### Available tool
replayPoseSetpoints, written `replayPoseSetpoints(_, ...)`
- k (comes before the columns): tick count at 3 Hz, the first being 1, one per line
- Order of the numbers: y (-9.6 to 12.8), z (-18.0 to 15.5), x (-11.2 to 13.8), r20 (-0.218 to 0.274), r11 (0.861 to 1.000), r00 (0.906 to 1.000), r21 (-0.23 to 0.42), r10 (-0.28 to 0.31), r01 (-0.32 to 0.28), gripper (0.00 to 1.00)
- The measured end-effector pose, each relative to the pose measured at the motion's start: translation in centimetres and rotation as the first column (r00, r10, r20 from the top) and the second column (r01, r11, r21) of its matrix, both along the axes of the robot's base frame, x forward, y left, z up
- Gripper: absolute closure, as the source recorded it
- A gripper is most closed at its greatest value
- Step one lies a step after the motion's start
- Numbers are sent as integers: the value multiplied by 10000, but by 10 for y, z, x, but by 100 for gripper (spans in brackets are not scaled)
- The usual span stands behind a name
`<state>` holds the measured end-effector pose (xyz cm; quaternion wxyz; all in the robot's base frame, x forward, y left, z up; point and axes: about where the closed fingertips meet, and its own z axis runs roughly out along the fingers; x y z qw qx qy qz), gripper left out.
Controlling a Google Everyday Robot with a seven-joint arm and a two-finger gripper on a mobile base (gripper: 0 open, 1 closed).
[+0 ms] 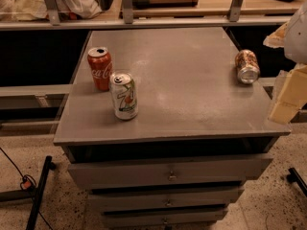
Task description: Knock 7up can over
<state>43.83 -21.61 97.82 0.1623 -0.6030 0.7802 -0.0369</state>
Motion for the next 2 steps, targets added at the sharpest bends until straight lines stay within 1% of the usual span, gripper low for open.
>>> replayPoseSetpoints(1,0,0,0,0,10000,10000,0,0,0,0)
replayPoseSetpoints(2,2,1,3,151,9997,9999,219,61,-65,0)
